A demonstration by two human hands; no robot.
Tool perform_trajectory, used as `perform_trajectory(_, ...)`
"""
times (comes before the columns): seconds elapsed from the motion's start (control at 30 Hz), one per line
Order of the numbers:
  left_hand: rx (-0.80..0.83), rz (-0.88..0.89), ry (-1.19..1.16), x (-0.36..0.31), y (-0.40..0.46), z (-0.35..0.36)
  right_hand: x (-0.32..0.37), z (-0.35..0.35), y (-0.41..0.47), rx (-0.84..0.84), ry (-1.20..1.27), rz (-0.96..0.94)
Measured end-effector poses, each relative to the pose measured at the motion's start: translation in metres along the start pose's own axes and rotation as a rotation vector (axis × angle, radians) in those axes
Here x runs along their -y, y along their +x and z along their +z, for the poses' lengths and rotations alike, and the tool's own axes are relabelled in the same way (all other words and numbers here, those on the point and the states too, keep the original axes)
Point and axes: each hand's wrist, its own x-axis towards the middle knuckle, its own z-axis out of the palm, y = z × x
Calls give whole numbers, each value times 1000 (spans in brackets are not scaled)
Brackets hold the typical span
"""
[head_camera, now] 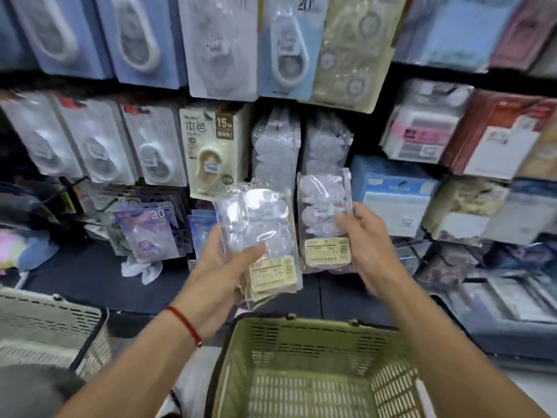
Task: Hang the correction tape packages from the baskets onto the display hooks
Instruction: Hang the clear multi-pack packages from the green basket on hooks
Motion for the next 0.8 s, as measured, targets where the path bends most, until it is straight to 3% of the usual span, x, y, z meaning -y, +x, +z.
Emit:
perform_trajectory(0.1, 51, 112, 117, -40, 23, 7, 39, 2, 16, -47, -81, -105)
perform_trajectory(0.23, 98, 181, 182, -71, 45, 10, 53, -3, 24, -87, -124, -100)
perform_trajectory(0.57, 73, 195, 120, -53, 56, 7, 40, -15, 29, -80, -182, -150)
perform_trajectory(0.7, 61, 197, 71, -54, 56, 11, 35, -20, 24, -197, -458, -249)
perform_trajectory(0.8, 128, 192, 73, -48, 55, 20, 32, -10, 12, -120, -481, -300)
